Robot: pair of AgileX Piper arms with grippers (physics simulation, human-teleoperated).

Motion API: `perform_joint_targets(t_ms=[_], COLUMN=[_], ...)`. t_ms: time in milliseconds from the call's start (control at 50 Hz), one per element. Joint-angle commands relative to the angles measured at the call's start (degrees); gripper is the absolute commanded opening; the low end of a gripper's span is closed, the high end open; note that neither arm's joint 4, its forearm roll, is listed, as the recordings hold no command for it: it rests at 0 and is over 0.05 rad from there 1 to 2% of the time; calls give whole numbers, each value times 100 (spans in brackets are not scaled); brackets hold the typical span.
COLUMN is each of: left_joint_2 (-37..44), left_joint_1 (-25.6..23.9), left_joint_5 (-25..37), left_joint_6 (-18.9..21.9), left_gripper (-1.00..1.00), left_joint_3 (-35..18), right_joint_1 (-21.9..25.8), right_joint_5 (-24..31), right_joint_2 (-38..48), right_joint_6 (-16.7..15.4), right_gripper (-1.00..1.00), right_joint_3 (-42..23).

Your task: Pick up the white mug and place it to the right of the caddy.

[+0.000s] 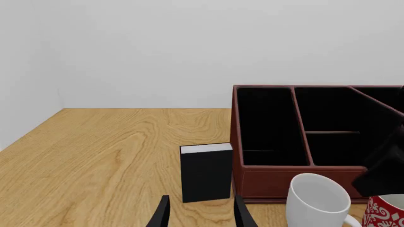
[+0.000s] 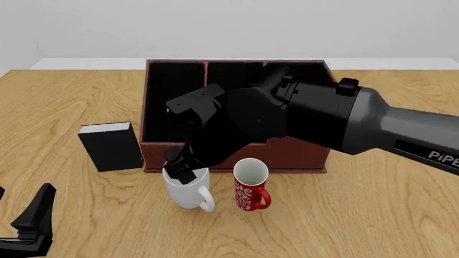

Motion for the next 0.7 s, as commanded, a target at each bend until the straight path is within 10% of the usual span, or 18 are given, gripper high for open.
perform_joint_targets(t_ms=[20,700], left_joint_2=[0,0], left_joint_1=[0,0], left_joint_5=[0,0], left_joint_6=[0,0], left_gripper=[100,100], left_joint_3=[0,0], right_joint_1=[0,-124], right_joint_5=[-126,-416], right_joint_2=[117,327], right_joint_6=[126,320], right_gripper=[100,100], right_joint_3=[179,493])
